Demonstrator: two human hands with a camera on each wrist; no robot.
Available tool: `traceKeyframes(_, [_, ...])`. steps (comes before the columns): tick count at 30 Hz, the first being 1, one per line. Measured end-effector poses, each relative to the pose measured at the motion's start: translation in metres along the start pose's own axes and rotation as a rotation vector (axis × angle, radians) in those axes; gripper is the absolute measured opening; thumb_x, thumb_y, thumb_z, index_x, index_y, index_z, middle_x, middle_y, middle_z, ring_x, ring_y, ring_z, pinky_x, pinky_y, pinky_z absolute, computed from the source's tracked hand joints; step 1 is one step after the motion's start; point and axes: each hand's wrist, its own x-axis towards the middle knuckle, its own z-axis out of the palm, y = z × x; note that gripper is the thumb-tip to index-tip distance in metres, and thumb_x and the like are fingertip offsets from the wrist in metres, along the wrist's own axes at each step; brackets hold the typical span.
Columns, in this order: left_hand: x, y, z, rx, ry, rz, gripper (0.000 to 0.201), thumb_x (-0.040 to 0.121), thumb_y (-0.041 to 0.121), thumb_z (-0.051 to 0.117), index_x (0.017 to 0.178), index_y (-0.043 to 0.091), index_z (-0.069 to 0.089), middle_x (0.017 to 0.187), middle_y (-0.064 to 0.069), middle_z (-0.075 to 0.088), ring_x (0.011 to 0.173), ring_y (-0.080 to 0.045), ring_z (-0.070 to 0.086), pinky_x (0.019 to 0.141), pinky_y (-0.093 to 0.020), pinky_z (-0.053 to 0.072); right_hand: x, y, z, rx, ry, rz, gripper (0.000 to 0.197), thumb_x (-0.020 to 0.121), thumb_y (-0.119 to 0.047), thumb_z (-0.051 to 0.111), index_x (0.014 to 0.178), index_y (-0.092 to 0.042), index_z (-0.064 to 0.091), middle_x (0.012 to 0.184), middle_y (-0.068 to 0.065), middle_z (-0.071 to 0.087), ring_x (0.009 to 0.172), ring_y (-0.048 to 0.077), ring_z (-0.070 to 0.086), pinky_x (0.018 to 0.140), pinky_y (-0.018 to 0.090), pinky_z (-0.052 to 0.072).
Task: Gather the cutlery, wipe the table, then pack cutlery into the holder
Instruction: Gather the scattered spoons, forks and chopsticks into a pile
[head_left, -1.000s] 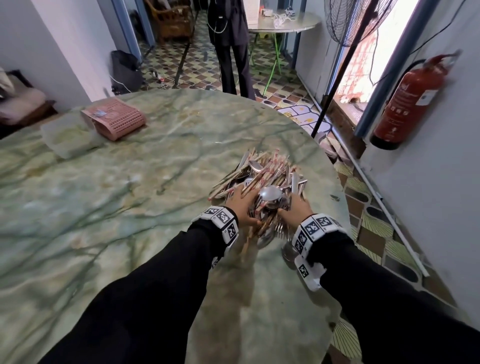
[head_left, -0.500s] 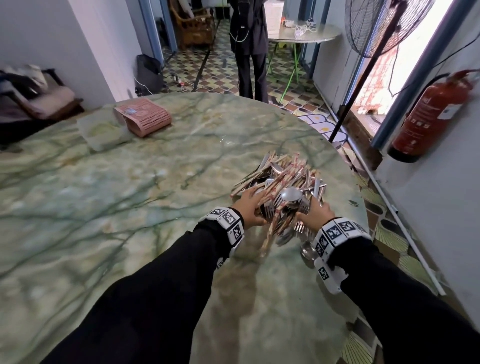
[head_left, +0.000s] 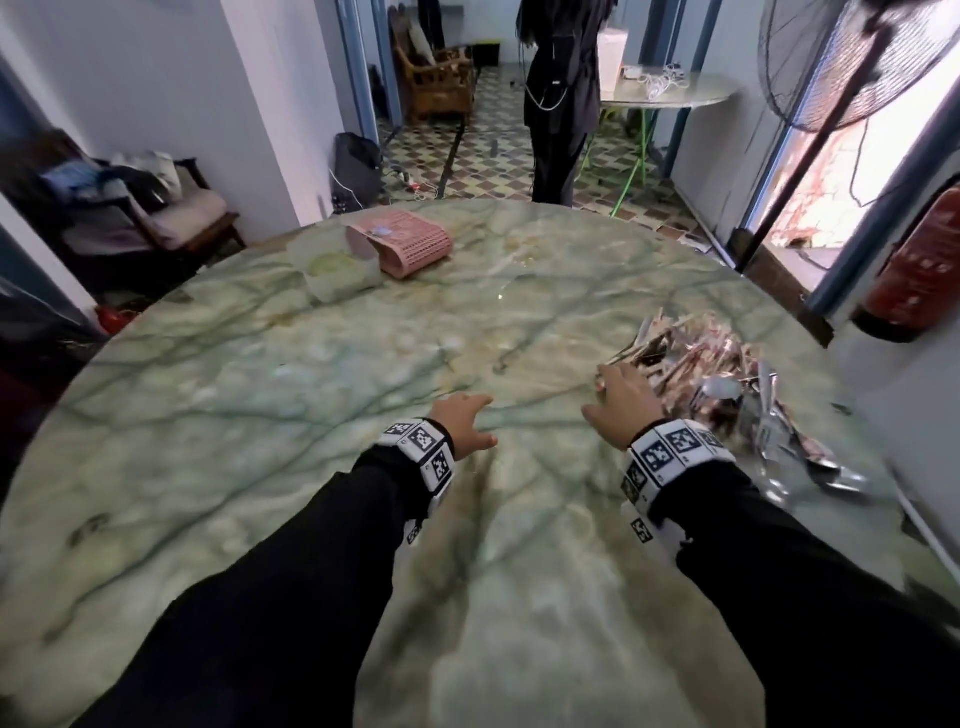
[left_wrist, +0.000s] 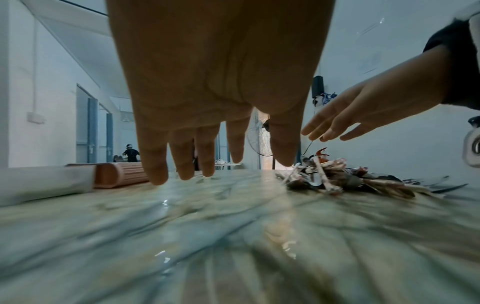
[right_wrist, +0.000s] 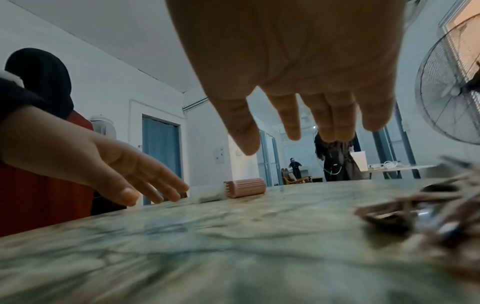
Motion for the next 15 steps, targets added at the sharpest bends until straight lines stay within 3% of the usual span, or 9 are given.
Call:
traceKeyframes(7, [-0.044,-0.112,-0.035,-0.021,-0.01,-0.014,0.062,0.091,0.026,0.057,0.144,0.014,0.029,0.148,-0.011,0.033,0.137,-0.023,0.031,0.108,-0.026,0.024,-0.015,-0.119,0.059,0.086,-0.226,-0.069,0.061,0.092,-0.025,0.053,0.145,-0.01,0.028,0.149,0.013,0.029,0.137,0.027,0.03,0.11,0.032,0.025])
traceKeyframes(15, [-0.053,-0.175,-0.055,-0.088,-0.019,-0.061,0.063,0.09,0.028,0.058,0.144,0.014,0.029,0.148,-0.012,0.031,0.137,-0.024,0.032,0.11,-0.029,0.025,-0.021,-0.184,0.1,0.101,-0.312,-0.072,0.059,0.091,-0.024,0.055,0.144,-0.012,0.031,0.148,0.012,0.033,0.136,0.025,0.035,0.108,0.03,0.029])
